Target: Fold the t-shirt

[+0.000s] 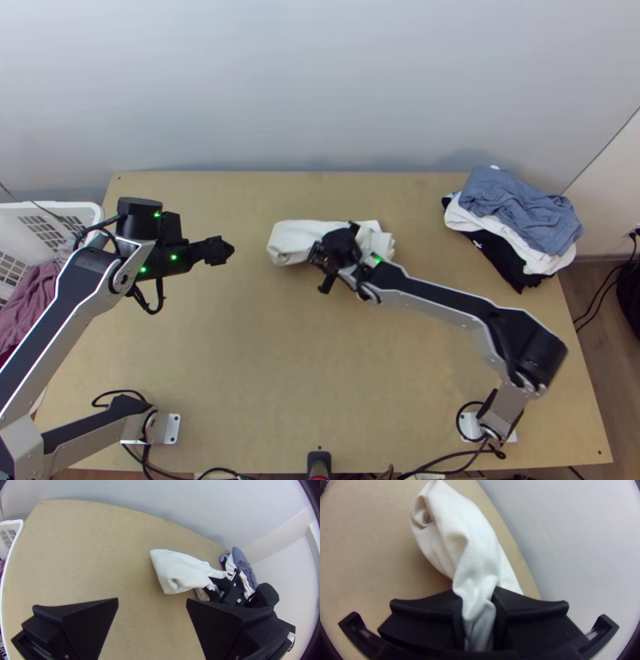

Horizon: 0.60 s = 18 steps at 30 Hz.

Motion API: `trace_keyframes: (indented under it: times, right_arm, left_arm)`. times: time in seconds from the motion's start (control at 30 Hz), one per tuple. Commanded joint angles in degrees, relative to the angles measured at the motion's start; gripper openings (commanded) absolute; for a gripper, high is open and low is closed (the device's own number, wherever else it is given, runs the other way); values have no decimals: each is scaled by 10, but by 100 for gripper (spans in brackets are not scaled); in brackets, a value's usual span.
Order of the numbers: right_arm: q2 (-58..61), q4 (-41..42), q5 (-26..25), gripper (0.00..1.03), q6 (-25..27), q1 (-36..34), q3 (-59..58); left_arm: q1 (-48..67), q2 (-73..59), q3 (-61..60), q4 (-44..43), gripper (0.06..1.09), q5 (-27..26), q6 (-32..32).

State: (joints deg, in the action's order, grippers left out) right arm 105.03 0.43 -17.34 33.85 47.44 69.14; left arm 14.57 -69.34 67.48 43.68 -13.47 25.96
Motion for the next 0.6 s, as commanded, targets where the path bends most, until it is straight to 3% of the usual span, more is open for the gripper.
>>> trace_keyframes:
  times: [0.0,0.4,0.57]
  right_arm:
    - [-78,-18,2,3,-26,-35,18]
    - [-262,-53,7,3,-61,-228,1]
    - [-327,-77,59,3,-61,-372,11]
  left_arm:
    - [3,-4,14,4,105,0,1]
    - [-1,1,11,14,105,6,-3]
    - [0,-3,5,18,105,6,-8]
